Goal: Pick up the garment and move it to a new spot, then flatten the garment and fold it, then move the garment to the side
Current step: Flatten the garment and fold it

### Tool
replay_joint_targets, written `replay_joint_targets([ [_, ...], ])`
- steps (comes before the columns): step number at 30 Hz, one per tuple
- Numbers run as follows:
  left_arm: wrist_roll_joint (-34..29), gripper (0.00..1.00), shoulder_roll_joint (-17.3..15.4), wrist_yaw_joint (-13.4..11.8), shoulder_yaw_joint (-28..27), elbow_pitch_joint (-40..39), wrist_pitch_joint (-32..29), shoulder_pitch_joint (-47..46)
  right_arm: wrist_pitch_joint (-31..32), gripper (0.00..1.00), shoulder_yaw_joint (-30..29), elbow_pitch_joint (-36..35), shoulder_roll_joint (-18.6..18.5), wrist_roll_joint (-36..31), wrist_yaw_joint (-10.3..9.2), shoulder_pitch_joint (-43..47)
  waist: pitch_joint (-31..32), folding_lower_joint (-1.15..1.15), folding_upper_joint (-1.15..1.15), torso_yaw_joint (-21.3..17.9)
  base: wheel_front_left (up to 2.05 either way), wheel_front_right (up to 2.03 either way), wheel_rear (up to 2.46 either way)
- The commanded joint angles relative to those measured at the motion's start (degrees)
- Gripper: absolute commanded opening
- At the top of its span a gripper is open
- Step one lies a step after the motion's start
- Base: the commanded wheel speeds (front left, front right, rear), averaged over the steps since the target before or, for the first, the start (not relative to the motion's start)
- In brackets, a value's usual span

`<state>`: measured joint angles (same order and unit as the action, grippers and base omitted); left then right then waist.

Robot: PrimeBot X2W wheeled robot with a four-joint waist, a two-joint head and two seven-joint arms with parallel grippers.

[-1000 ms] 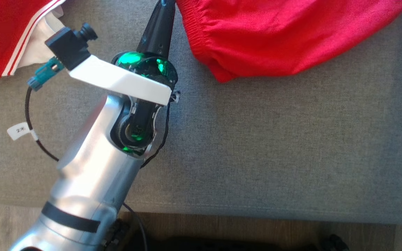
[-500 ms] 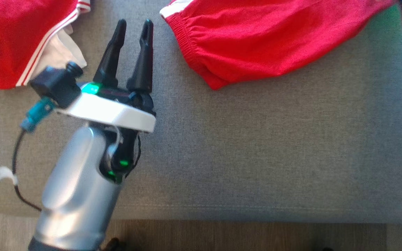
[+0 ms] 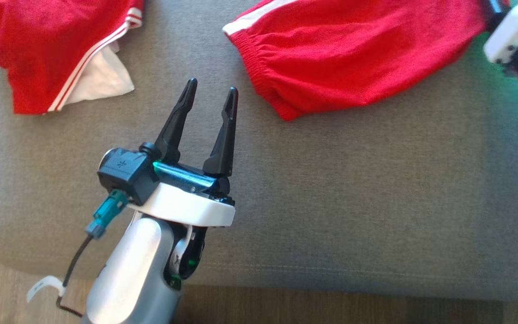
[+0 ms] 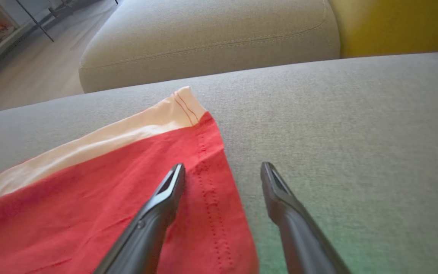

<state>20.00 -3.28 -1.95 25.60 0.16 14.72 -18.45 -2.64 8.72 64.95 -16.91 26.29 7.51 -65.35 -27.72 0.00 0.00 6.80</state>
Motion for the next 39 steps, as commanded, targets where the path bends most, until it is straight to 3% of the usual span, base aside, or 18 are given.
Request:
replay_joint_targets([
  [1,-0.82,1.00,-0.25,0.27,-1.34,-2.11,0.28,-0.47,0.48,1.00,0.36,-1.49,-0.94,-0.26,-0.02,0.18,-0.19,0.00,0.00,1.01,0.00,0.00,0.00],
  [8,-2.00,1.00,0.20,0.72,-0.89,-2.35,0.28,-0.82,3.43,1.00,-1.62,3.59,-3.32,-2.39,-0.02,-0.57,-0.70,0.00,0.00,3.29,0.00,0.00,0.00],
  [19,-2.35,1.00,0.37,1.28,-1.39,-1.71,0.28,-0.48,7.80,0.98,-0.25,4.55,0.87,-1.52,-0.02,0.93,0.75,0.00,0.00,2.47,0.00,0.00,0.00],
  [20,-2.44,1.00,0.37,1.33,-1.37,-1.65,0.28,-0.49,7.95,0.61,-0.07,4.35,0.92,-1.35,-0.02,1.16,0.93,0.00,0.00,2.36,0.00,0.00,0.00],
  [21,-2.46,1.00,0.38,1.37,-1.35,-1.60,0.28,-0.50,8.09,0.13,0.12,4.15,0.95,-1.18,-0.02,1.39,1.04,0.00,0.00,2.29,0.00,0.00,0.00],
  [22,-2.43,1.00,0.38,1.40,-1.34,-1.57,0.28,-0.53,8.30,0.00,0.37,3.93,0.98,-1.05,-0.02,1.65,1.14,0.00,0.00,2.22,0.00,0.00,0.00],
  [39,-3.85,1.00,0.40,0.61,-2.72,0.10,0.28,3.05,4.28,0.00,1.17,-0.72,0.57,1.85,-0.02,6.96,7.31,0.00,0.00,-4.62,0.00,0.00,0.00],
])
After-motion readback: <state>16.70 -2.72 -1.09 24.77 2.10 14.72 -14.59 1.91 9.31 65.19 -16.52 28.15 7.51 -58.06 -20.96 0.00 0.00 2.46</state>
